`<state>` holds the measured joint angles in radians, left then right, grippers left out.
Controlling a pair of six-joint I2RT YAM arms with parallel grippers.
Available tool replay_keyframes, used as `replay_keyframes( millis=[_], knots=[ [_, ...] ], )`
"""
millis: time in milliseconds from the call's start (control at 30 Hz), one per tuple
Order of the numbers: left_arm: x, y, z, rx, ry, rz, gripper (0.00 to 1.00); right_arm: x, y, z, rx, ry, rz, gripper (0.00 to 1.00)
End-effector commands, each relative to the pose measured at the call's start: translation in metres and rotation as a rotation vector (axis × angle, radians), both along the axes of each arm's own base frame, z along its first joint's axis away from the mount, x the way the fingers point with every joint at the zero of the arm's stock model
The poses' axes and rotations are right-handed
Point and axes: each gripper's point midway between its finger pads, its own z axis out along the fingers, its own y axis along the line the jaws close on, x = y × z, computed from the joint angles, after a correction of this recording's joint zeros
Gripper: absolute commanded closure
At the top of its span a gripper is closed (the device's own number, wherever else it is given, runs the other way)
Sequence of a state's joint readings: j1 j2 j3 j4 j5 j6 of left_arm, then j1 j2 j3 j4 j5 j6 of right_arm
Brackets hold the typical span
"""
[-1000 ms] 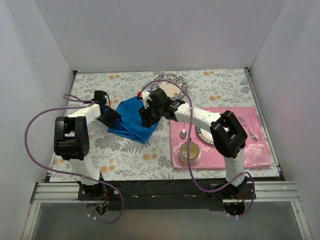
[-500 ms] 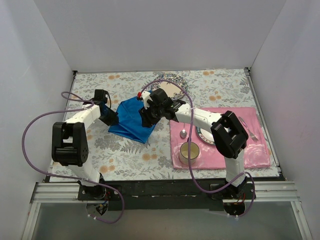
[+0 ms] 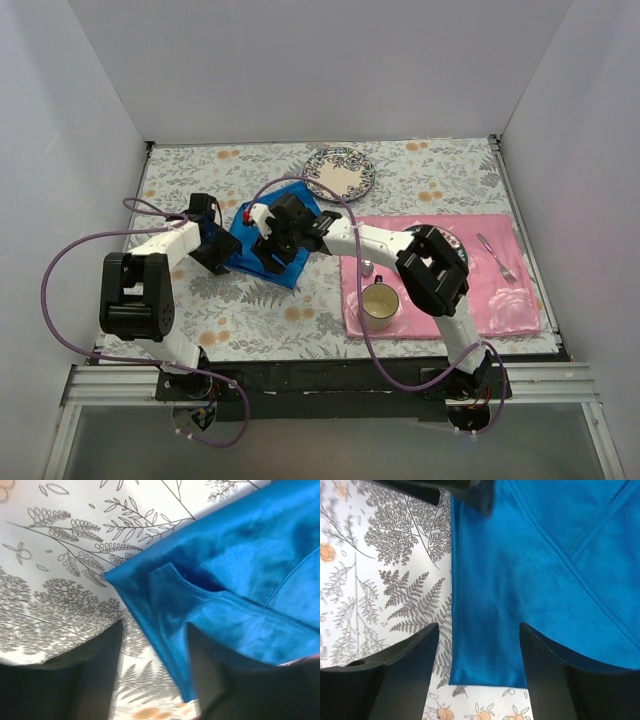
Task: Fold the napkin, place the utensils inside, and roll it up
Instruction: Roll the napkin with the utensil
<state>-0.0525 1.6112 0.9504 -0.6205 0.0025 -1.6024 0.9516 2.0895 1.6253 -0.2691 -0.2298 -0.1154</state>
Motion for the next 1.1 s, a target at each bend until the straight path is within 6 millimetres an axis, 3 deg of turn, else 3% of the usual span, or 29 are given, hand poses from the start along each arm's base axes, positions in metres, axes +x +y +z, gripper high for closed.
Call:
replay_keyframes(
  millis=[0, 33, 100, 167, 267, 300, 333, 433, 567, 700, 833, 1067],
  knots=[
    [0.021, 0.014, 0.052, 0.072, -0.151, 0.022, 0.35, 0.006, 0.020, -0.005, -0.054, -0.186, 0.087, 0.25],
    [0.019, 0.018, 0.064, 0.096, -0.166, 0.016, 0.26, 0.007, 0.021, -0.009, -0.070, -0.206, 0.095, 0.23],
    [0.022, 0.027, 0.081, 0.139, -0.193, 0.030, 0.21, 0.007, 0.029, -0.018, -0.108, -0.258, 0.119, 0.21],
    [0.010, 0.031, 0.087, 0.132, -0.183, 0.045, 0.18, 0.009, 0.030, -0.023, -0.145, -0.290, 0.116, 0.21],
    [-0.013, 0.034, 0.081, 0.080, -0.158, 0.114, 0.18, 0.006, 0.035, -0.033, -0.182, -0.306, 0.119, 0.21],
    [-0.027, 0.033, 0.068, 0.071, -0.118, 0.128, 0.18, 0.001, 0.036, -0.038, -0.190, -0.308, 0.125, 0.21],
    [-0.031, 0.042, 0.067, 0.038, -0.114, 0.183, 0.18, -0.001, 0.036, -0.040, -0.195, -0.316, 0.122, 0.22],
    [-0.050, 0.041, 0.052, -0.028, -0.086, 0.245, 0.21, -0.003, 0.033, -0.053, -0.229, -0.326, 0.111, 0.26],
    [-0.063, 0.046, 0.039, -0.041, -0.052, 0.299, 0.21, 0.005, 0.025, -0.068, -0.279, -0.362, 0.061, 0.35],
    [-0.062, 0.043, 0.039, -0.090, -0.065, 0.314, 0.21, 0.009, 0.023, -0.078, -0.283, -0.365, 0.028, 0.46],
    [-0.059, 0.036, 0.035, -0.130, -0.069, 0.293, 0.21, 0.013, 0.029, -0.070, -0.260, -0.345, 0.004, 0.69],
    [-0.050, 0.015, 0.031, -0.231, -0.110, 0.172, 0.22, 0.012, 0.044, -0.031, -0.105, -0.194, 0.029, 0.92]
  ],
)
